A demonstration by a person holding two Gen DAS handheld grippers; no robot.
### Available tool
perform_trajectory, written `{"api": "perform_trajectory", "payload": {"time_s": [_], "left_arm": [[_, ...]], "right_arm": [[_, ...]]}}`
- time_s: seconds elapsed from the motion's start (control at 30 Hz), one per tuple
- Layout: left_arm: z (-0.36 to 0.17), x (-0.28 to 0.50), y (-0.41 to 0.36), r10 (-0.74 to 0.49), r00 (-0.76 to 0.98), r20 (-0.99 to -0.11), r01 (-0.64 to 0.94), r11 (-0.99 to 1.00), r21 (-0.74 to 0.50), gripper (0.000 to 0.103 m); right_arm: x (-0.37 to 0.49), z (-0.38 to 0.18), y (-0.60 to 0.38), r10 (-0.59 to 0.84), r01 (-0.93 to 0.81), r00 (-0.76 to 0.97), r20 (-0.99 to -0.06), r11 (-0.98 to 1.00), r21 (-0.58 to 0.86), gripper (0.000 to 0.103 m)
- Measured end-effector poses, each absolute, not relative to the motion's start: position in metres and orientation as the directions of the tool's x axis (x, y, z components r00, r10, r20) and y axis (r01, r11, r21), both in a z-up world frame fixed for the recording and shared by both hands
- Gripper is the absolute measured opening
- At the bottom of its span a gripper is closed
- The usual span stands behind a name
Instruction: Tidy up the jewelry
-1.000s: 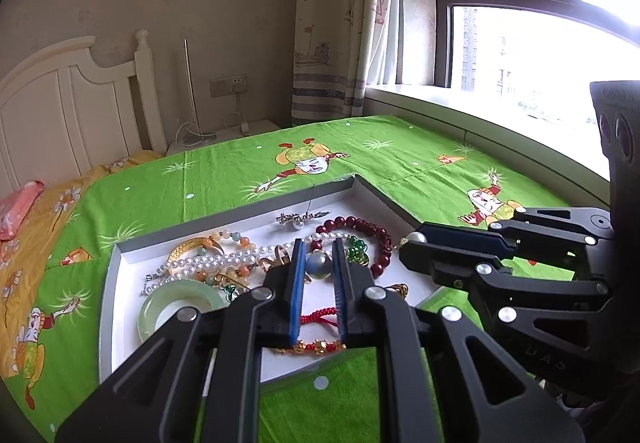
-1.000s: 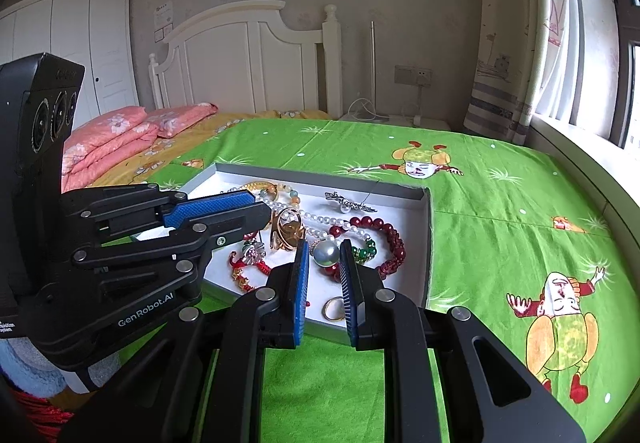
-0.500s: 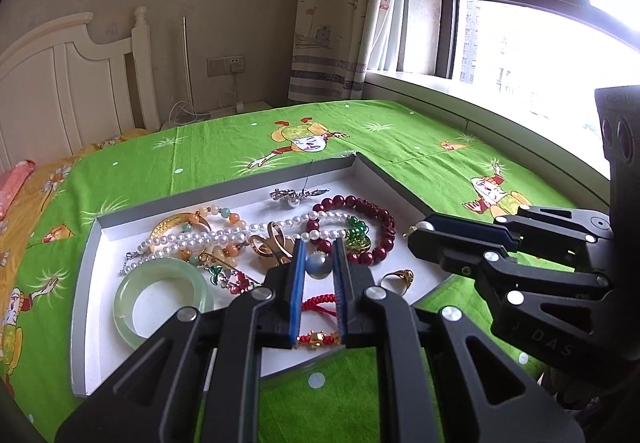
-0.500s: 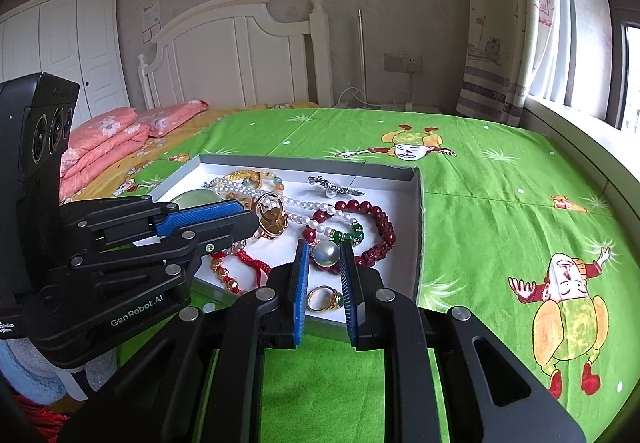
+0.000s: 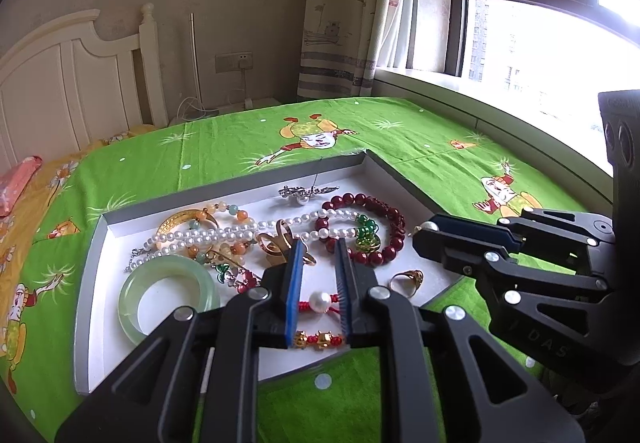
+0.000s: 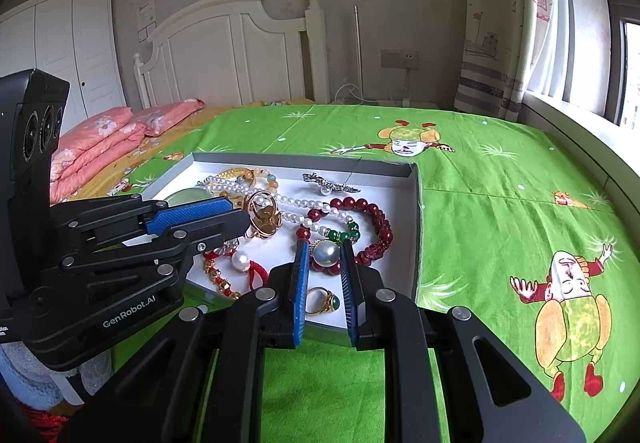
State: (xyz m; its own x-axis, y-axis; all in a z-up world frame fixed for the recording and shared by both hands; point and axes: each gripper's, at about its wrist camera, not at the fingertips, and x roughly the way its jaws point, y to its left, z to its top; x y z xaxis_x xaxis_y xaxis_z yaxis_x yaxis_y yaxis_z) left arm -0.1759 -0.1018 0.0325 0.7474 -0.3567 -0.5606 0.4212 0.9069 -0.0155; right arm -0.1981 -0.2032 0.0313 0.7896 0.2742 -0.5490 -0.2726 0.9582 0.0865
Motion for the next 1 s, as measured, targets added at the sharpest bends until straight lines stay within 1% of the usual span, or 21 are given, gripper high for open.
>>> {"api": "perform_trajectory", "payload": {"time_s": [0.03, 0.07, 0.1, 0.13, 0.17, 0.2, 0.23, 0.27, 0.3, 0.33, 0.4, 0.5, 0.6, 0.7, 0.77, 0.83, 0.9, 1.0], "left_arm": [[0.033, -0.176, -0.1, -0.354, 0.751, -0.558, 0.414, 0.91, -0.021, 0.037], [0.034, -0.176, -0.098, -0.349, 0.76, -0.548, 0.401, 0.916, -0.027, 0.058], [0.037, -0.178, -0.095, -0.343, 0.775, -0.53, 0.386, 0.922, -0.031, 0.067], [0.039, -0.18, -0.091, -0.336, 0.792, -0.509, 0.371, 0.928, -0.035, 0.08], [0.041, -0.182, -0.089, -0.331, 0.805, -0.493, 0.359, 0.932, -0.04, 0.085], [0.043, -0.184, -0.086, -0.329, 0.811, -0.484, 0.352, 0.935, -0.046, 0.087], [0.043, -0.184, -0.084, -0.329, 0.815, -0.477, 0.347, 0.936, -0.053, 0.09], [0.044, -0.185, -0.082, -0.328, 0.82, -0.47, 0.341, 0.938, -0.061, 0.093], [0.045, -0.186, -0.08, -0.324, 0.827, -0.459, 0.331, 0.941, -0.069, 0.095], [0.047, -0.189, -0.077, -0.322, 0.836, -0.444, 0.322, 0.943, -0.078, 0.1], [0.051, -0.195, -0.071, -0.324, 0.849, -0.417, 0.315, 0.945, -0.092, 0.101], [0.054, -0.199, -0.067, -0.268, 0.863, -0.429, 0.261, 0.962, -0.075, 0.101], [0.055, -0.207, -0.062, -0.139, 0.891, -0.432, 0.149, 0.989, -0.012, 0.101], [0.053, -0.21, -0.055, -0.146, 0.889, -0.434, 0.157, 0.988, -0.011, 0.101], [0.048, -0.21, -0.051, -0.126, 0.885, -0.449, 0.139, 0.99, -0.004, 0.101], [0.043, -0.207, -0.049, -0.114, 0.879, -0.462, 0.132, 0.991, 0.006, 0.101], [0.039, -0.204, -0.046, -0.111, 0.872, -0.477, 0.126, 0.992, -0.001, 0.101], [0.037, -0.201, -0.044, -0.098, 0.867, -0.488, 0.106, 0.994, -0.011, 0.101]], "right_arm": [[-0.198, 0.032, -0.204, 0.273, -0.269, 0.79, -0.549, 0.959, 0.091, 0.018], [-0.197, 0.031, -0.205, 0.272, -0.264, 0.788, -0.552, 0.96, 0.096, 0.019], [-0.196, 0.031, -0.207, 0.269, -0.257, 0.788, -0.553, 0.961, 0.101, 0.022], [-0.196, 0.031, -0.208, 0.265, -0.248, 0.79, -0.553, 0.963, 0.107, 0.025], [-0.196, 0.032, -0.209, 0.261, -0.24, 0.792, -0.553, 0.964, 0.112, 0.029], [-0.196, 0.032, -0.211, 0.259, -0.233, 0.794, -0.551, 0.965, 0.118, 0.035], [-0.196, 0.032, -0.213, 0.257, -0.225, 0.796, -0.549, 0.966, 0.126, 0.044], [-0.196, 0.033, -0.215, 0.252, -0.214, 0.799, -0.547, 0.968, 0.134, 0.048], [-0.196, 0.033, -0.218, 0.248, -0.202, 0.802, -0.543, 0.969, 0.145, 0.058], [-0.197, 0.034, -0.22, 0.247, -0.193, 0.808, -0.535, 0.969, 0.156, 0.067], [-0.201, 0.038, -0.224, 0.244, -0.182, 0.823, -0.513, 0.969, 0.169, 0.077], [-0.208, 0.045, -0.225, 0.184, -0.134, 0.861, -0.474, 0.981, 0.139, 0.087], [-0.216, 0.054, -0.226, 0.154, -0.113, 0.89, -0.428, 0.986, 0.121, 0.087], [-0.221, 0.058, -0.222, 0.135, -0.102, 0.905, -0.403, 0.99, 0.101, 0.087], [-0.223, 0.057, -0.218, 0.103, -0.081, 0.912, -0.397, 0.994, 0.071, 0.087], [-0.223, 0.053, -0.212, 0.071, -0.063, 0.91, -0.408, 0.997, 0.032, 0.087], [-0.219, 0.046, -0.205, 0.038, -0.046, 0.894, -0.447, 0.999, -0.007, 0.087], [-0.222, 0.041, -0.2, 0.04, -0.055, 0.897, -0.441, 0.998, -0.021, 0.087]]}}
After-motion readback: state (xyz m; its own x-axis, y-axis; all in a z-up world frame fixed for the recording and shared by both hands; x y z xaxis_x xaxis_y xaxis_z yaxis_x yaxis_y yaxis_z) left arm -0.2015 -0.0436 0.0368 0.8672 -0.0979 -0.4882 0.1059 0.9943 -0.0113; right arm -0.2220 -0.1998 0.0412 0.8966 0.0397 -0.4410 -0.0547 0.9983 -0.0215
